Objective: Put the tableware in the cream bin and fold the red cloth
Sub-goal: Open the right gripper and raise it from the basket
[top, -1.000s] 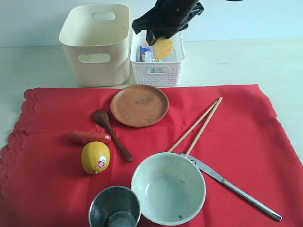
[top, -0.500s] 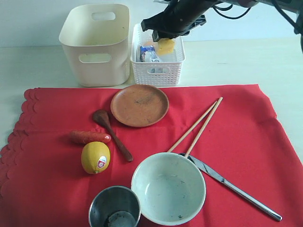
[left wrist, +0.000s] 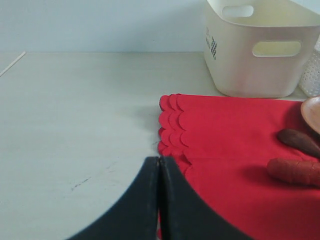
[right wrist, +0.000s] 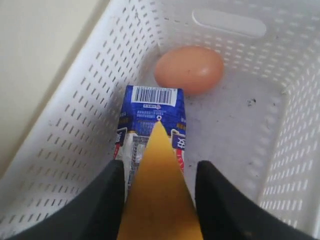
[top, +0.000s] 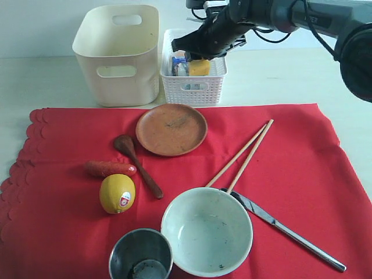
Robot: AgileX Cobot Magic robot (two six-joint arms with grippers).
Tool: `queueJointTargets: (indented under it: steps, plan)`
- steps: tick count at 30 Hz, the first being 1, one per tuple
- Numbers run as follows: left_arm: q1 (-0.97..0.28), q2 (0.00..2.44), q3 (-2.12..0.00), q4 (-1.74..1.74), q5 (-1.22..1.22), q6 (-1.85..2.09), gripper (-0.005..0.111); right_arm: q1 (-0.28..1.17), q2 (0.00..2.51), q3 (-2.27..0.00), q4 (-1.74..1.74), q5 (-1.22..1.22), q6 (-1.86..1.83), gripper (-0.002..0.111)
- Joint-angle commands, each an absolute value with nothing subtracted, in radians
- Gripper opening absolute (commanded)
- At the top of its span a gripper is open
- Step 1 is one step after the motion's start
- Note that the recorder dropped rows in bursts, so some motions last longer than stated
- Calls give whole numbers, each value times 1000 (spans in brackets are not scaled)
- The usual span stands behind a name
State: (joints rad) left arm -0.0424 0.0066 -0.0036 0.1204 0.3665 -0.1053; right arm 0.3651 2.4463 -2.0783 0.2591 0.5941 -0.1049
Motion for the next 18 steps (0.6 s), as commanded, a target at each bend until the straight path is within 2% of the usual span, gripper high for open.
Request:
queueJointTargets:
  steps: [1,3,6,11,18]
  plan:
    - [-39,0,0,120,363,-110,0,360,2419,-2090,251,595,-100,43]
    - [-39,0,0,120,363,-110,0,360,2397,-2091,251,598,-100,54]
    - [-39,0,0,120,363,-110,0,360,2364,-2091,251,618,-100,60]
    - [-39,0,0,120,363,-110,0,360,2285,-2091,251,721,-100,61]
    - [-39,0,0,120,363,-110,0,360,2198,-2091,261,1024,-100,61]
